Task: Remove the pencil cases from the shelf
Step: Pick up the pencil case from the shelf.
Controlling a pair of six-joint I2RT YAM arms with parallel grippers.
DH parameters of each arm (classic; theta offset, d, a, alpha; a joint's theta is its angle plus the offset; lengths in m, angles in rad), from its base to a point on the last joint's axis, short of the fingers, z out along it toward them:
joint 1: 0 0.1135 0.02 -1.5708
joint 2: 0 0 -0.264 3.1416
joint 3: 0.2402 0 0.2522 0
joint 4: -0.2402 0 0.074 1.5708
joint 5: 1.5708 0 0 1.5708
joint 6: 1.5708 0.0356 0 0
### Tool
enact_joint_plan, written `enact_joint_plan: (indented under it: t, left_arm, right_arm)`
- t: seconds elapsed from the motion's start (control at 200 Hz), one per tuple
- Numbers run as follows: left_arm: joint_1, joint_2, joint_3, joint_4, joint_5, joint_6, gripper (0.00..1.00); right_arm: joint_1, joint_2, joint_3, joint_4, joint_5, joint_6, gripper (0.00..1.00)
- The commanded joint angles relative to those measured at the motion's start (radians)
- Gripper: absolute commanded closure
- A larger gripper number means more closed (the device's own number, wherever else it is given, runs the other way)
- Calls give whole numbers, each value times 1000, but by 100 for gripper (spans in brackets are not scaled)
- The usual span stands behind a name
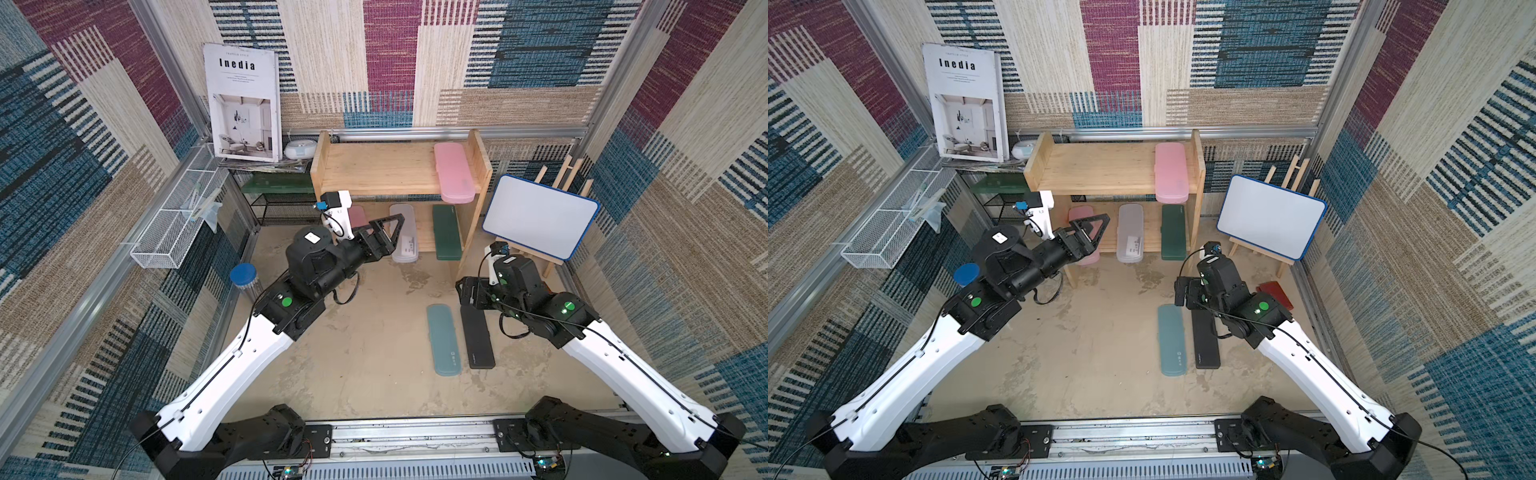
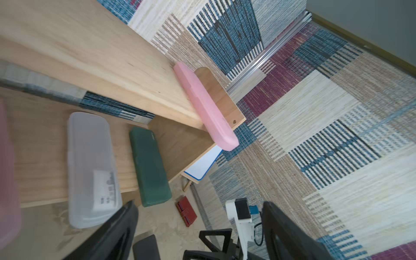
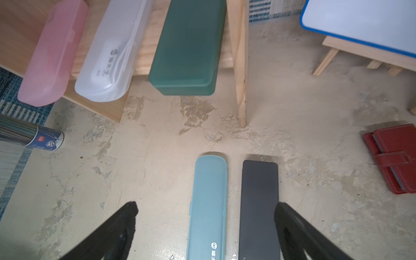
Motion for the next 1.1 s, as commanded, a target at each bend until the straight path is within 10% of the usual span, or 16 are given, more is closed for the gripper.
enact_joint_plan:
  t: [0.0, 0.621, 1.092]
  left_arm:
    - [-16, 89, 76, 88, 105, -114, 10]
    - [-55, 518, 487, 13, 89, -211, 11]
    - [-55, 555, 508, -23, 47, -225, 52]
  right_arm:
    - [-3, 21, 62, -126, 94, -20, 1]
    - [-58, 37, 158, -103, 66, -74, 1]
    - [-73, 19, 165, -119, 64, -85, 1]
